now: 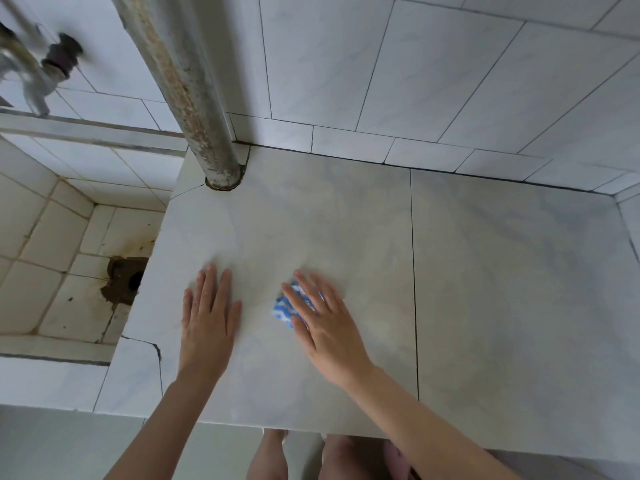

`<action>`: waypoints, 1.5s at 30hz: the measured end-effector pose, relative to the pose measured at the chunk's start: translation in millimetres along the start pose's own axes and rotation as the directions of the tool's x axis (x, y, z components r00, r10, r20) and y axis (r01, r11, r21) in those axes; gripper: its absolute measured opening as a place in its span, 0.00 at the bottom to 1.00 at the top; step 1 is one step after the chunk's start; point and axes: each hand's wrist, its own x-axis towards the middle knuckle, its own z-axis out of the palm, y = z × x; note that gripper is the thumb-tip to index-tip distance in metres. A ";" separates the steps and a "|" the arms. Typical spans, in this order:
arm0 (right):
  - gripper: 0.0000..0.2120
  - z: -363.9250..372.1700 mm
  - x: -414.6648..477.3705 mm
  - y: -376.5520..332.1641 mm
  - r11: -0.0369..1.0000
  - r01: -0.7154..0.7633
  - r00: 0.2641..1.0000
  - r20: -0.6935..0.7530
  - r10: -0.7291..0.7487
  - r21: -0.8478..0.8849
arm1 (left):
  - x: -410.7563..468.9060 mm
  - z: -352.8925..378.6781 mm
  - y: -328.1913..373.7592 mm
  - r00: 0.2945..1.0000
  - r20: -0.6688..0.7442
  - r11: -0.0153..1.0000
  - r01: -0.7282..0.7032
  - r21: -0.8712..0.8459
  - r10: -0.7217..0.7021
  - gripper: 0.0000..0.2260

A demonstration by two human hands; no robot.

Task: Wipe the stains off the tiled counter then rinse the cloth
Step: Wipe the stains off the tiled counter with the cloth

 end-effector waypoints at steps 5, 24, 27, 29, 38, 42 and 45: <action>0.22 22.0 8.1 14.3 0.981 0.120 0.992 0.064 -0.112 -0.151 | -4.2 -6.5 -3.5 1.000 0.015 1.000 -0.009 0.009 0.009 0.26; 0.23 38.3 112.5 -25.2 0.992 0.072 0.995 0.078 -0.064 -0.104 | -12.0 -10.8 -24.8 0.996 -0.036 0.997 0.075 -0.026 -0.076 0.26; 0.22 50.7 59.7 -43.4 0.963 0.255 0.961 0.132 -0.243 -0.084 | -13.1 -9.4 -25.7 0.998 -0.007 0.998 0.068 0.019 -0.068 0.26; 0.21 53.1 29.7 -39.6 0.934 0.343 0.935 0.130 -0.330 -0.097 | -14.1 -9.3 -27.4 0.999 0.005 0.998 0.039 0.050 -0.039 0.27; 0.22 3.3 2.7 60.3 0.958 0.202 0.975 0.133 -0.177 -0.205 | -23.5 -4.5 -11.3 0.995 -0.013 0.994 0.095 0.047 -0.095 0.27; 0.25 -36.6 33.5 137.6 0.948 -0.158 0.982 0.053 0.180 -0.277 | -22.0 -1.7 5.7 1.000 0.021 1.000 -0.004 0.009 0.004 0.27; 0.34 -56.9 40.4 181.9 0.895 -0.352 0.926 0.032 0.375 -0.275 | -18.9 2.1 23.7 0.996 0.049 0.997 -0.076 -0.011 0.076 0.27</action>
